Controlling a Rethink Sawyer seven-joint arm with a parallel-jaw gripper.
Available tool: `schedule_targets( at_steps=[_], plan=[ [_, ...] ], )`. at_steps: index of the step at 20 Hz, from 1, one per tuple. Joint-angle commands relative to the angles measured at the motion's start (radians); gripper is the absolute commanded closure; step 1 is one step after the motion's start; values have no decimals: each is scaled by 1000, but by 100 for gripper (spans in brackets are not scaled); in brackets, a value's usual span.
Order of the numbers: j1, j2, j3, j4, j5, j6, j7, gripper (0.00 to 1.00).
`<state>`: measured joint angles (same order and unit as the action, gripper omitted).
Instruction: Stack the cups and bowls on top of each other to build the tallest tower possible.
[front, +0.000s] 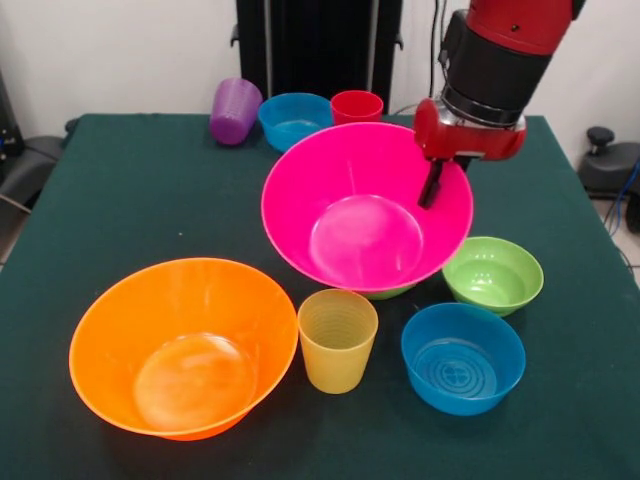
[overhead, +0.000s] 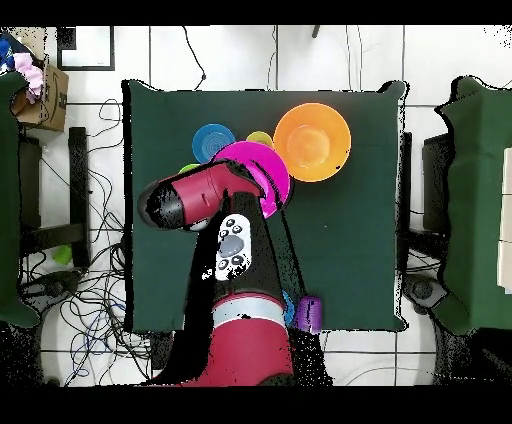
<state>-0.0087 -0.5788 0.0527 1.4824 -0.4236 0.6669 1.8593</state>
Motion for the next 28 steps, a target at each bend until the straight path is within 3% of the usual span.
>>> schedule_targets(
  at_steps=[1, 6, 12, 20, 28],
  plan=[
    [49, -33, 24, 114, 85, 2, 189, 100],
    [37, -153, 27, 287, 125, -25, 146, 100],
    [11, -213, 19, 405, 106, -104, 97, 100],
    [-7, -179, -34, 388, 24, -180, 77, 100],
    [22, -142, -86, 333, 12, -194, 95, 100]
  ],
)
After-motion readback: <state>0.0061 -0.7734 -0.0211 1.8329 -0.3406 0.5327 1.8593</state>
